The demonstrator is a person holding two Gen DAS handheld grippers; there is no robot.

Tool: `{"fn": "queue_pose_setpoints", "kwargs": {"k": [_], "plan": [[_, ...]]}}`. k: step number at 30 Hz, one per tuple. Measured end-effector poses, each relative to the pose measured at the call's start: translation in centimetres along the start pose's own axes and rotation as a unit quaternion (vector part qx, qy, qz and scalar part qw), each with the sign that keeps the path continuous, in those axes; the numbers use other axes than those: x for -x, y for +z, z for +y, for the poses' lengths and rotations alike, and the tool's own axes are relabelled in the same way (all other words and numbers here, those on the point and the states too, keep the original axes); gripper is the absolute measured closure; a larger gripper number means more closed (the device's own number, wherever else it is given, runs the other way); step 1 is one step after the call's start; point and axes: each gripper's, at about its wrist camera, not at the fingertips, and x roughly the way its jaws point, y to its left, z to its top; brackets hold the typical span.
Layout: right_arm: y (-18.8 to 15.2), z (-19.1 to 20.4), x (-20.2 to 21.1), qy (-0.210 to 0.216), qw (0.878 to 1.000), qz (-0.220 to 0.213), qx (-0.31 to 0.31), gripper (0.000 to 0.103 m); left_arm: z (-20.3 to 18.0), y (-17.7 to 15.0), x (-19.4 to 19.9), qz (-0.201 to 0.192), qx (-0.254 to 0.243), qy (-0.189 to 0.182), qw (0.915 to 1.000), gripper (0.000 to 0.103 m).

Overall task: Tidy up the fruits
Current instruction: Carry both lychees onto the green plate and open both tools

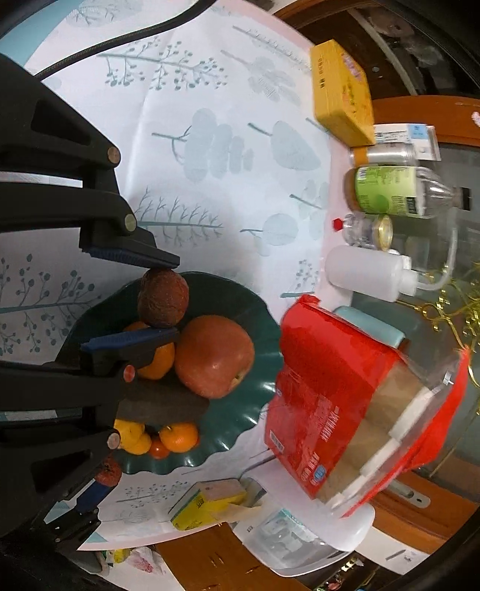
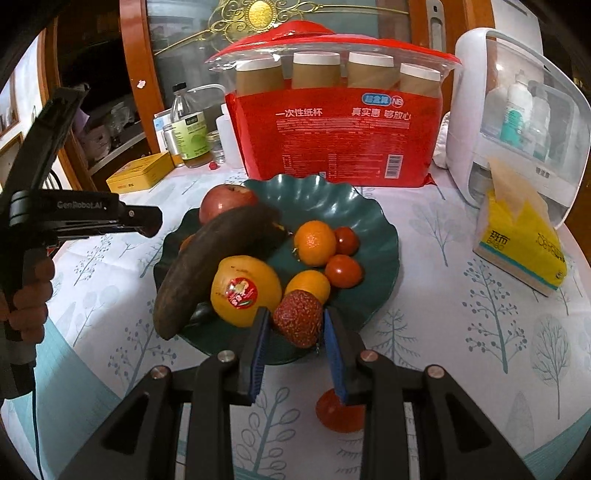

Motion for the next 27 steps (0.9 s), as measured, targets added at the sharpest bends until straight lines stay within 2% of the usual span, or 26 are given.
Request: {"fn": "queue_pose_setpoints", "kwargs": {"k": [7,9,10,12,20,25,27], "plan": [[0.1,-0.2,-1.1,0.003,1.000,0.012,-0.008,0.073,0.3,-0.5,-2.0,0.023,0.012,-0.011,0.9996,0.072],[0.1,-0.3,-1.4,0.007,1.000,0.018,-0.009,0.071,0.4,-0.5,-2.2,0.025,0.012,-0.013,0.9995,0.066],[0.1,-0.3,-1.4,0.009,1.000,0.018,-0.011,0.066,0.4,-0.5,-2.1,0.024,0.013,-0.013,0.9996,0.063],[0.1,-0.3,-1.4,0.008,1.000,0.016,-0.013,0.057,0.5,-0.6,-1.9,0.018,0.015,-0.011,0.9997,0.050],[0.1,-0.7,0.0,-0.004,1.000,0.009,-0.019,0.048,1.4,-1.1,0.4,0.013,0.025,-0.003,0.9996,0.035],[-0.2,-1.0,1.6,-0.012,0.999,0.003,-0.030,0.047,1.5,-2.4,2.5,0.020,0.023,-0.006,0.9995,0.032],[-0.5,-1.0,2.4,-0.017,0.999,0.002,-0.033,0.046,1.4,-3.0,3.2,0.021,0.022,-0.007,0.9995,0.028]]}}
